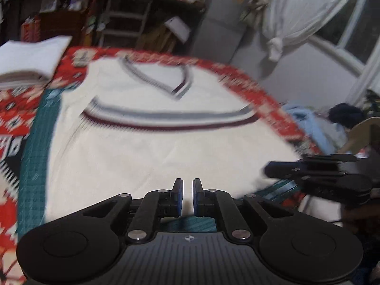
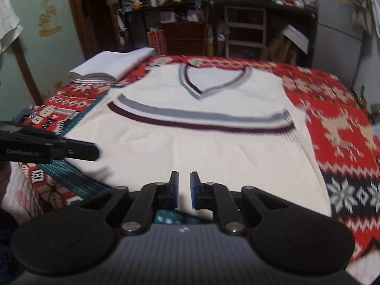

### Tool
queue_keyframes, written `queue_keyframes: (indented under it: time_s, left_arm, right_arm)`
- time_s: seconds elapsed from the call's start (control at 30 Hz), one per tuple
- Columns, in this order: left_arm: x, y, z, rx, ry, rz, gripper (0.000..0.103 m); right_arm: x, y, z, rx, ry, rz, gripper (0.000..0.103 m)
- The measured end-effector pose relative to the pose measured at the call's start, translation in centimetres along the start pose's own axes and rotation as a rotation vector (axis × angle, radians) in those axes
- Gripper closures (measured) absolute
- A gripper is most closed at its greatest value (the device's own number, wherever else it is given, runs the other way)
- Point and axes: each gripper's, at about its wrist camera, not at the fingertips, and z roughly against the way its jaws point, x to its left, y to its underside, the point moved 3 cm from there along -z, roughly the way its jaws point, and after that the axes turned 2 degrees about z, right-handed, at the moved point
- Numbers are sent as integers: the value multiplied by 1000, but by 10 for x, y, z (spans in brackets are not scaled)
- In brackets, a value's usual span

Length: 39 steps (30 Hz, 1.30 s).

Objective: Fold clothes

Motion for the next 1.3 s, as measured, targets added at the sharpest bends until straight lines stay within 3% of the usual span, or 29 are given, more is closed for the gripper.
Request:
queue_keyframes:
  time_s: [0.1, 0.2, 0.37, 0.53, 0.97, 1.3]
  left_arm:
    - [-15, 2, -26, 45, 3, -64, 96]
    - [-17, 14, -45, 104, 1, -56, 97]
    - [-17, 24, -40, 101, -21, -68, 96]
    - [-11, 25, -36, 84, -1, -19, 96]
    - [-7, 28, -34, 74, 22, 18, 96]
    - [-2, 28, -33, 72, 46, 28, 96]
  right_arm:
    - [22, -1, -17, 6, -24, 59, 92]
    - [30, 11, -32, 55, -26, 56, 92]
    - [30, 25, -22, 68, -31, 51, 93]
    - [10, 19, -12, 12, 12, -31, 92]
    - [-51, 27, -9, 64, 143, -228, 95]
    - [-81, 28, 11, 48, 174, -337, 93]
